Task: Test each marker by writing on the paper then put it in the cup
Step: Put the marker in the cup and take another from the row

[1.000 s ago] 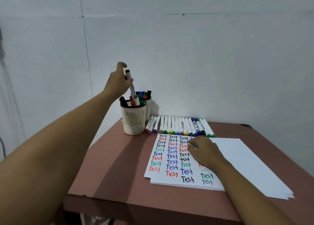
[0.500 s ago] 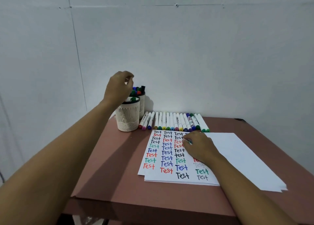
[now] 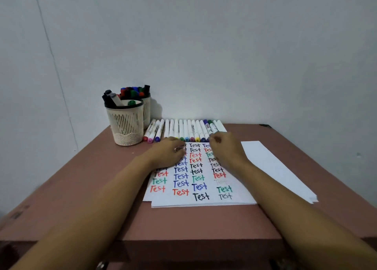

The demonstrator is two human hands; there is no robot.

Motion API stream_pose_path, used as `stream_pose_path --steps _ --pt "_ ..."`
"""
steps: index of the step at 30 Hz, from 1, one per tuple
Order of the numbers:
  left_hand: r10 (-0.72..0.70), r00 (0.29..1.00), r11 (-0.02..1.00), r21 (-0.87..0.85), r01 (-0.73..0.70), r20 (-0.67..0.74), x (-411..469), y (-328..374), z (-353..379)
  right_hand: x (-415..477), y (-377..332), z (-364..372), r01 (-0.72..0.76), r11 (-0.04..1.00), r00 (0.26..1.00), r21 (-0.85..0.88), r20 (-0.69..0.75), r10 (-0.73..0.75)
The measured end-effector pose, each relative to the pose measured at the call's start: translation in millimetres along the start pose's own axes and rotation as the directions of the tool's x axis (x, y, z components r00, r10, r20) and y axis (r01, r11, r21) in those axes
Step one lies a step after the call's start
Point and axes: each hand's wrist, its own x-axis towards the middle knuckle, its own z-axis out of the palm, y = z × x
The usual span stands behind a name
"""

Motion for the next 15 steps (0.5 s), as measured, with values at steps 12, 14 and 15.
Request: stream_pose_path --steps 12,14,15 --pt "-0.008 1.000 0.999 -0.035 0.007 -0.025 1 -3 5 76 37 -3 -0.278 0.910 0.958 -0.308 -0.017 0.287" --pt "-0.010 1.000 0.999 -0.039 0.009 -0.026 1 -3 6 80 39 -2 -0.301 0.899 0.950 -0.319 -0.016 0.313" --pt "-0.007 1.000 0.999 -0.036 0.006 -0.026 2 -3 6 82 39 -2 -0.314 0.897 0.946 -0.312 -0.021 0.324"
